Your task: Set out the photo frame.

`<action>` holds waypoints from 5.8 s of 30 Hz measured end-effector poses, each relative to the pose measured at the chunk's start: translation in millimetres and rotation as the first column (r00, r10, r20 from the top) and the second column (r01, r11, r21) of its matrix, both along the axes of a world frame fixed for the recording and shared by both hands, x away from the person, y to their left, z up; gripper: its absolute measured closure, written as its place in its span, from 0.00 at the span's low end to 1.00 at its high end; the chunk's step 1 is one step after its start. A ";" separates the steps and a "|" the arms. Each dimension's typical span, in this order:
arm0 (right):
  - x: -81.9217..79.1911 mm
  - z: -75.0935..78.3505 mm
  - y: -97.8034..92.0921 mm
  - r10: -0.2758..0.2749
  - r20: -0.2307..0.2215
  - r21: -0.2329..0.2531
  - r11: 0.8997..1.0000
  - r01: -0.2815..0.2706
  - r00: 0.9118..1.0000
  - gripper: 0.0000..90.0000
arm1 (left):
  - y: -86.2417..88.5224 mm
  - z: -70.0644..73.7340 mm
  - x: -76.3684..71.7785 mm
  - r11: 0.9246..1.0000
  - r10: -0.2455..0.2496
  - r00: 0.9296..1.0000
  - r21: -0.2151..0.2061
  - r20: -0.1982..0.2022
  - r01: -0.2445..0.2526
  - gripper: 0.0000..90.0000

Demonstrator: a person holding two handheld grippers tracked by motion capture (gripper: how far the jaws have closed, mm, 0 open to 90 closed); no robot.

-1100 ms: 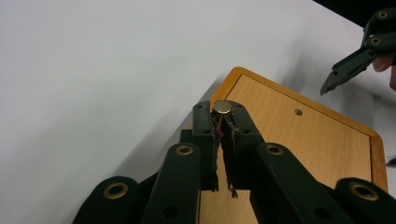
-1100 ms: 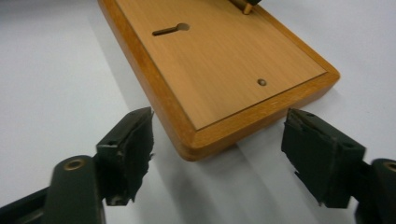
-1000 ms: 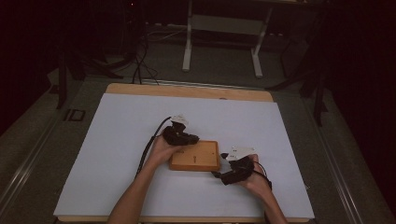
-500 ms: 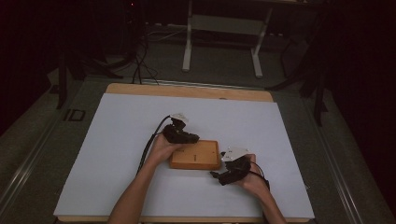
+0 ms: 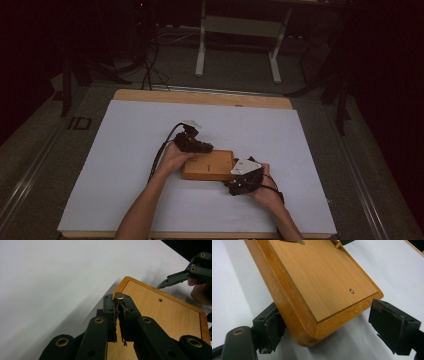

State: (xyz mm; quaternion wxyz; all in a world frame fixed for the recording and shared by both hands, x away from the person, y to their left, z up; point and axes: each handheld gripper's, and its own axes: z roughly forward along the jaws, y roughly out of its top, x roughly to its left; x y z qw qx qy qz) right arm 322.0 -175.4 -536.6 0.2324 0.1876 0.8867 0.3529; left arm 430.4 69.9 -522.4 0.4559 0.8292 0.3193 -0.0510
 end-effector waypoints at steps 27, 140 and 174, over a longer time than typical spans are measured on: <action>-3.9 8.7 -5.5 -0.004 0.056 0.060 0.998 0.000 0.998 0.28 | 0.5 4.7 -4.1 0.999 -0.017 0.999 0.037 0.029 0.016 0.94; -3.0 23.0 -4.6 0.050 0.092 0.165 0.984 -0.064 0.995 0.46 | 71.1 0.1 -116.5 0.966 0.165 0.917 0.129 0.363 -0.225 0.38; 9.2 15.8 -11.5 0.021 0.058 0.216 0.976 -0.033 0.998 0.46 | 33.7 -1.8 -114.3 0.956 0.085 0.820 0.186 0.566 -0.227 0.49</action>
